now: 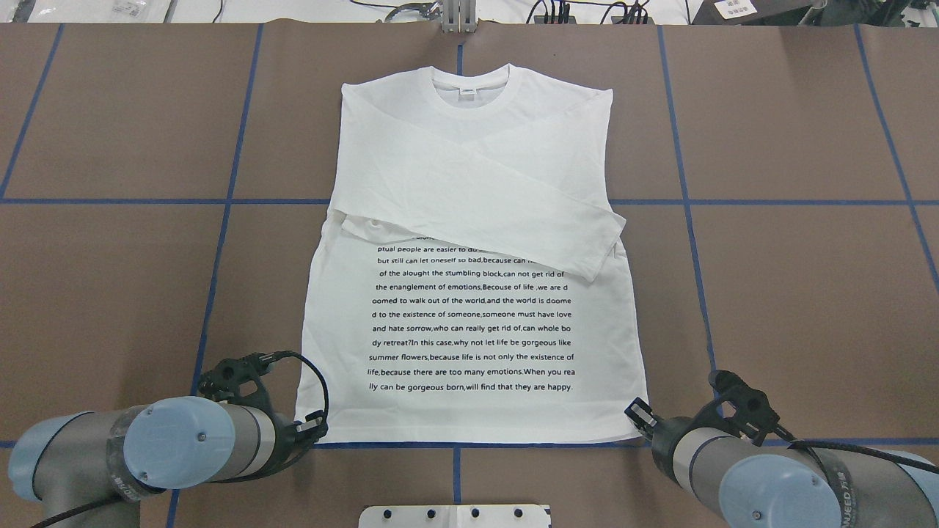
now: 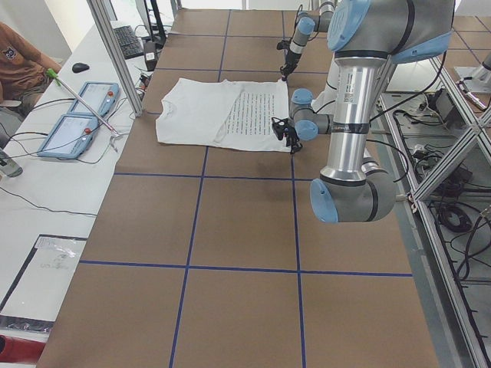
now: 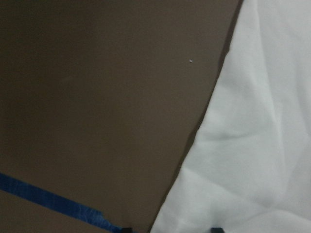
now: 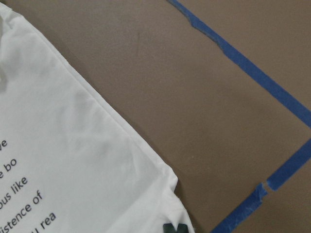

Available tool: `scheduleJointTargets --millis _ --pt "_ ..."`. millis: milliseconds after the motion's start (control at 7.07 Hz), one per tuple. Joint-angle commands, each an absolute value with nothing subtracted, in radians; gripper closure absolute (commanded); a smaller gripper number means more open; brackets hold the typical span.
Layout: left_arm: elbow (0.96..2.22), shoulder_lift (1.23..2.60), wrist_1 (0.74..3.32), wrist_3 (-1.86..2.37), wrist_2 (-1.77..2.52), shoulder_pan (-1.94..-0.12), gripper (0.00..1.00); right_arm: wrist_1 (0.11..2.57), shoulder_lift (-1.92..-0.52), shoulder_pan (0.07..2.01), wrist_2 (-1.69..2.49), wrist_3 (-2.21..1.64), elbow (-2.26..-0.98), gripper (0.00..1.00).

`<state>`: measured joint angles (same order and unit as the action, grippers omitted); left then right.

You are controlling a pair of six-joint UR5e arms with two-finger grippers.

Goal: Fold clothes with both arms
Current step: 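Grasp the two bottom hem corners with both grippers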

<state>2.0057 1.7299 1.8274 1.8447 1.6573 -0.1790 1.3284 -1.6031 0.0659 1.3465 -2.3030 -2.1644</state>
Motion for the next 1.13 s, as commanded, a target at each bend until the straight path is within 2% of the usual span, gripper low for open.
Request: scheduleJointTargets --millis 0,141,707,990 --pt "2.014 1.73 1.827 1.844 1.658 -0.179 1.0 1.328 -1.605 0.066 1.345 -2.303 -2.164 1.0" --pt "2.019 1.73 1.827 1.844 1.658 -0.181 1.0 1.328 -1.606 0.066 1.347 -2.303 -2.164 1.0" --pt "2.166 1.718 1.825 1.876 1.661 -0.166 1.0 1.33 -1.646 0.023 1.348 -2.303 -2.238 1.0" --pt "2.259 1.715 1.737 1.96 1.66 -0.082 1.0 1.33 -1.699 -0.026 1.35 -2.303 -2.314 1.0"
